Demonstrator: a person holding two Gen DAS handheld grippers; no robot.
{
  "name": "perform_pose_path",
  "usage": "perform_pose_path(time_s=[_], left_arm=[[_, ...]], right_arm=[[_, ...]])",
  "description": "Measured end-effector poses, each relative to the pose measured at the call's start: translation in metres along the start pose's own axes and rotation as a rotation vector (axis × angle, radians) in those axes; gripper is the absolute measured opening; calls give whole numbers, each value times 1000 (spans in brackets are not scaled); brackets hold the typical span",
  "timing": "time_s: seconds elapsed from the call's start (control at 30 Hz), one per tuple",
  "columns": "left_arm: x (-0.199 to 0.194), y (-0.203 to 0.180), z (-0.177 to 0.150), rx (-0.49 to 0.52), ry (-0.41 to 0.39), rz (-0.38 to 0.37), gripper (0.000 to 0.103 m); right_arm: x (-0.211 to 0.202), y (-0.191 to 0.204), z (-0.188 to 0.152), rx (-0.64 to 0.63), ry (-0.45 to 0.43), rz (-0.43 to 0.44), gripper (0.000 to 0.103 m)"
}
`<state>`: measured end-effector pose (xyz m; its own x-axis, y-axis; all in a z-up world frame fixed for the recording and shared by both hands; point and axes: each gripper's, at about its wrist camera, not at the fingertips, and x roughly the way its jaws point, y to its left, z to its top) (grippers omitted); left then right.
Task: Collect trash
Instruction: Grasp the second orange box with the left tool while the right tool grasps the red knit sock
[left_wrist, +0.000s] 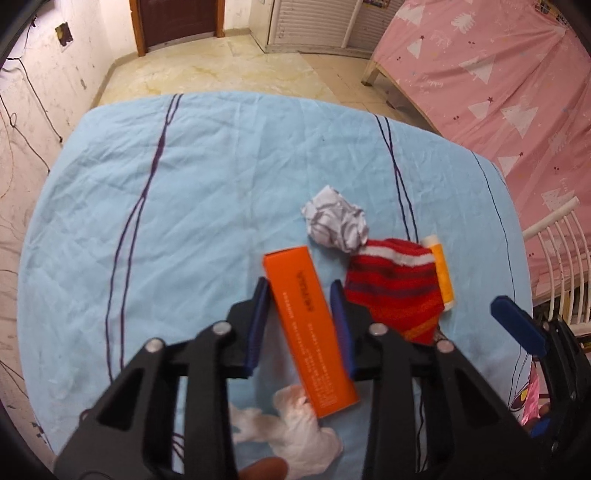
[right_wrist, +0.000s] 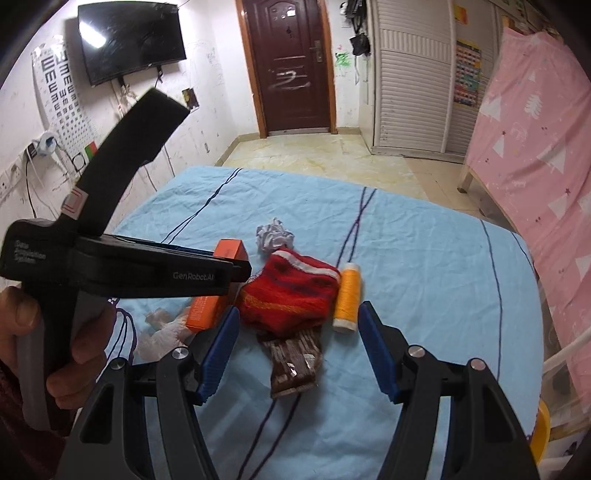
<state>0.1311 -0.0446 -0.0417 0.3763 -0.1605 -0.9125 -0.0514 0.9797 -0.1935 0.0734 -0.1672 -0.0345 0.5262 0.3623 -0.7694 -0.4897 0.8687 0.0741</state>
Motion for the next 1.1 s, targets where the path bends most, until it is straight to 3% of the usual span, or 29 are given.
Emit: perform_pose_path(time_s=[0.1,0.3,0.6,0.63,0.7,0.87,1.1], left_arm=[[-6,9,-1,-14,-18,-14,22],[-36,32,6,-51,-85,-29,22],[-55,53,6,-78,-122,-43,22],[-55,54,6,-80,-120,-45,22],[-53,55,7,-83,-116,-48,22],[-49,55,6,-89,-106,-59,22],[-54,52,4,-84,-118,-62,22]], right_arm=[[11,8,6,-23,16,8,60],[31,26,17,-82,55,22,60],[66,35,20,-105,103,-12,59],[67,36,20,-113,99,-27,55],[69,35,21,-114,95,-64,32],[71,30,23,-100,89,-85,8],[37,20,34,-40,-19,-36,6]])
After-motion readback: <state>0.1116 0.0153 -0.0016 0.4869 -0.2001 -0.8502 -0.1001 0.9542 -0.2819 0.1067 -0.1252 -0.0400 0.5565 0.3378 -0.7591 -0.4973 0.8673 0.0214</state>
